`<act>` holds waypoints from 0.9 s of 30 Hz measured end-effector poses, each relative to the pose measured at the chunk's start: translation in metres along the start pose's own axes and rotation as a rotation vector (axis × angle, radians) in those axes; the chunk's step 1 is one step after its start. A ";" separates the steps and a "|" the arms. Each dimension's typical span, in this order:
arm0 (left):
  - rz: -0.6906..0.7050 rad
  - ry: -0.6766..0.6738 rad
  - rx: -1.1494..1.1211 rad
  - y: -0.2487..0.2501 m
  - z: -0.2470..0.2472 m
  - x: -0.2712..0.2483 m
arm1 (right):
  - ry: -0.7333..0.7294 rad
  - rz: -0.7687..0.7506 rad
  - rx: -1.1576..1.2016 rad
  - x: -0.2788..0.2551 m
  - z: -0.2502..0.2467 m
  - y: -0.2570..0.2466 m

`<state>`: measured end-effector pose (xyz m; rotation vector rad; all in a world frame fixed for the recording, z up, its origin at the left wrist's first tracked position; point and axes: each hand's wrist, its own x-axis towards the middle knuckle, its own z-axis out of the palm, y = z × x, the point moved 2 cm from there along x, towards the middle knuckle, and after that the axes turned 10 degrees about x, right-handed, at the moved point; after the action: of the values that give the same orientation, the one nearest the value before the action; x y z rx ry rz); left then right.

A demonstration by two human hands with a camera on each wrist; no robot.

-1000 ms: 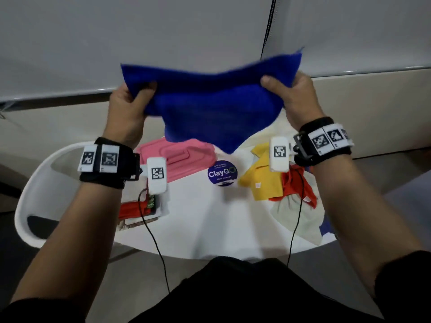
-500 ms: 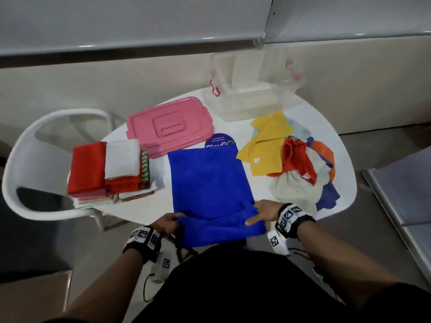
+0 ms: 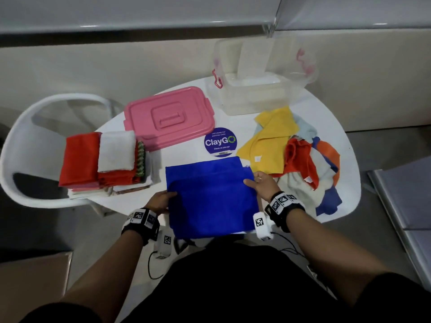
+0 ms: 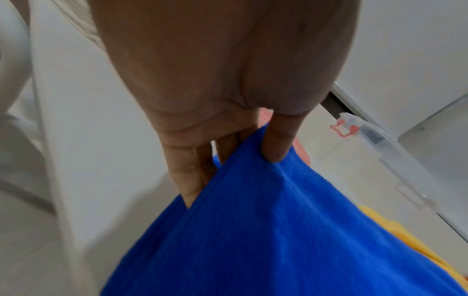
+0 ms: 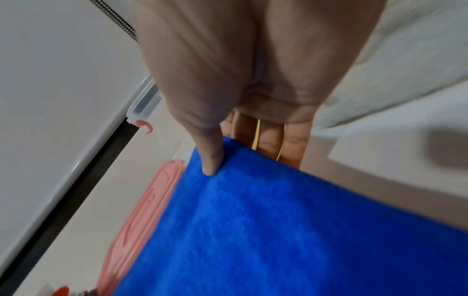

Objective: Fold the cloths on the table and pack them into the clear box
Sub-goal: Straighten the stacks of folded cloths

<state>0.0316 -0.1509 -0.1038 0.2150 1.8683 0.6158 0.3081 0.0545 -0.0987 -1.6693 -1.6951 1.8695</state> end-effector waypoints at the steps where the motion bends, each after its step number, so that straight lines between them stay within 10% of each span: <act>1: 0.017 0.041 -0.020 0.004 -0.002 0.003 | 0.002 -0.012 0.042 0.019 0.000 0.005; 16: 0.156 0.321 0.455 0.033 -0.009 0.044 | 0.260 0.107 -0.249 0.066 0.048 -0.036; 27: 0.220 0.314 0.212 0.054 -0.017 0.044 | 0.453 -0.067 -0.175 0.057 0.044 -0.048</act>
<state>-0.0082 -0.0915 -0.1083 0.4911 2.2350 0.6265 0.2274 0.0839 -0.1079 -1.8891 -1.7237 1.2167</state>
